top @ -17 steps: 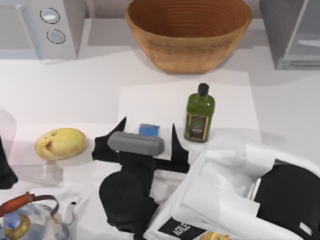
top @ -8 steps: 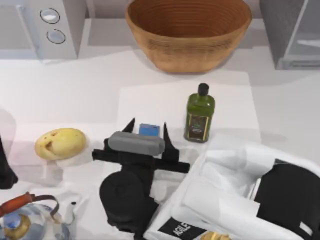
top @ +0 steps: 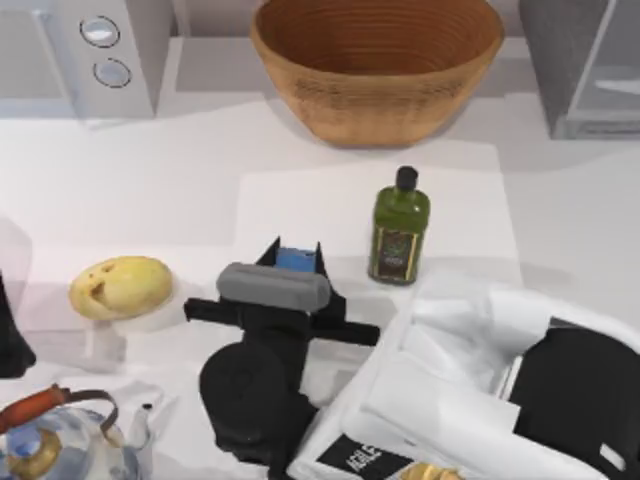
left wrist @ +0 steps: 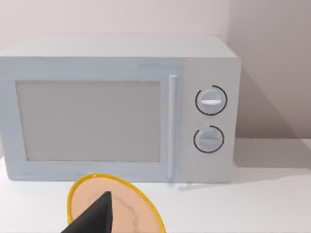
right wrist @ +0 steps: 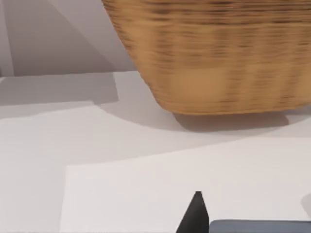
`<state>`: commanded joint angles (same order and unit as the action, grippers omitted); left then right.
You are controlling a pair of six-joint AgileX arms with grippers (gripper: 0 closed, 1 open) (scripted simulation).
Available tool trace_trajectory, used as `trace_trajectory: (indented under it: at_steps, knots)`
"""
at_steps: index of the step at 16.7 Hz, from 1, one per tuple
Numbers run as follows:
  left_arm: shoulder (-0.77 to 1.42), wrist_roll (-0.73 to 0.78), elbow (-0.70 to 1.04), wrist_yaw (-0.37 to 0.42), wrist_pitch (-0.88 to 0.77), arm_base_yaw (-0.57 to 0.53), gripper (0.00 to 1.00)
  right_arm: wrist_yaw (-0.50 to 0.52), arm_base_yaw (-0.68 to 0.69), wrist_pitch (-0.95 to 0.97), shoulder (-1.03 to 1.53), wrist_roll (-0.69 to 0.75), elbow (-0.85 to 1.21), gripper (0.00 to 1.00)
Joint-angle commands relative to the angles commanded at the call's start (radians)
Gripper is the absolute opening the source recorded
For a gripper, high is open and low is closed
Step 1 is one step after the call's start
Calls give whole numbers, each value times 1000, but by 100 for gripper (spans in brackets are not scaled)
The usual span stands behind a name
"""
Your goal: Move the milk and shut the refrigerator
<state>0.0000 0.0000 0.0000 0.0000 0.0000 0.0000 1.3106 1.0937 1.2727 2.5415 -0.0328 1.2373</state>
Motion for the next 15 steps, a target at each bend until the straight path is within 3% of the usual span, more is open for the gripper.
trace_trajectory:
  at_steps: [15]
  knots:
    - [0, 0, 0, 0, 0, 0, 100, 7, 17, -100, -72, -14, 25, 0]
